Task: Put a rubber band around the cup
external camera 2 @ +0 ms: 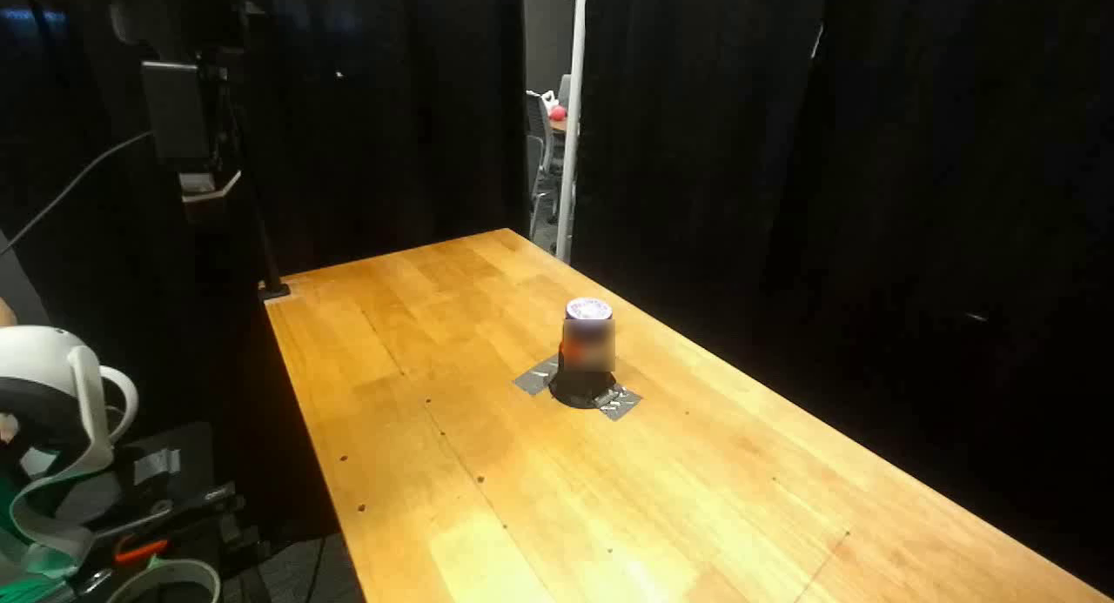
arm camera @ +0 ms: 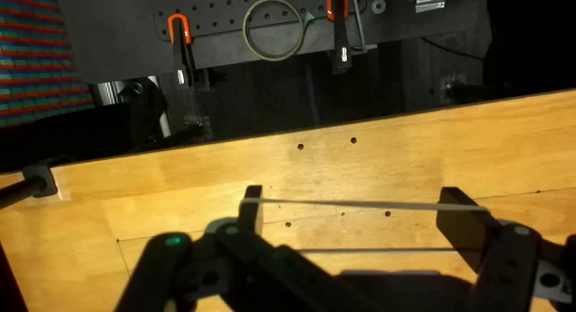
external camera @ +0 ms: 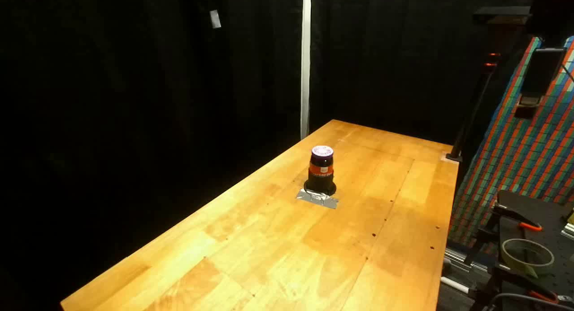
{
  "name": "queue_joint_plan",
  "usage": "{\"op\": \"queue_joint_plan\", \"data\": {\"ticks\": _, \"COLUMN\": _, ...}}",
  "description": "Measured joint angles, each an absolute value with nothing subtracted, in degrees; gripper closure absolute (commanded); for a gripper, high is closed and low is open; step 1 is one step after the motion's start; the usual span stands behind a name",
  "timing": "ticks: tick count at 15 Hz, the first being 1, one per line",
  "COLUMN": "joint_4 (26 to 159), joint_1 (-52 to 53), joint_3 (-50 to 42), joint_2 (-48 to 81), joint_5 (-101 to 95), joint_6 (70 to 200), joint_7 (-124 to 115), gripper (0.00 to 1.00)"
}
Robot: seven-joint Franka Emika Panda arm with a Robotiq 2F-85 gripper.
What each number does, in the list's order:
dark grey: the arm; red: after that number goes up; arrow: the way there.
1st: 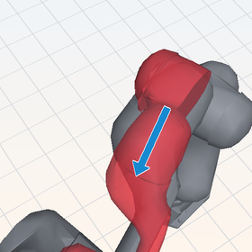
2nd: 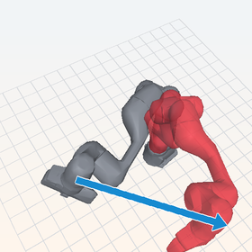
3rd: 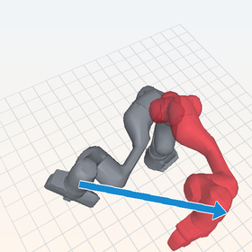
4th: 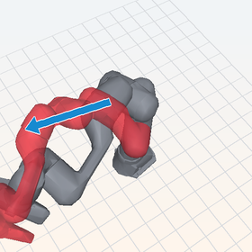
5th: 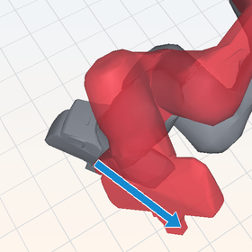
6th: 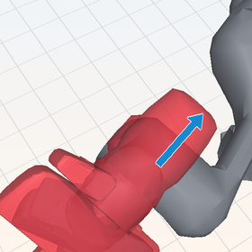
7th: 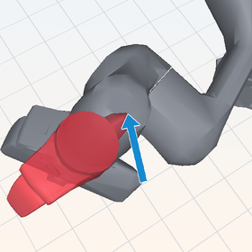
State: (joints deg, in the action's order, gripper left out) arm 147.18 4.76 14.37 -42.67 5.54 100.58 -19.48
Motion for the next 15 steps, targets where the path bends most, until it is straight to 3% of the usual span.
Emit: {"op": "queue_joint_plan", "data": {"ticks": 15, "joint_4": 145.7, "joint_1": 4.8, "joint_3": 15.4, "joint_2": -39.1, "joint_5": 5.0, "joint_6": 104.9, "joint_7": -19.4, "gripper": 0.0}}
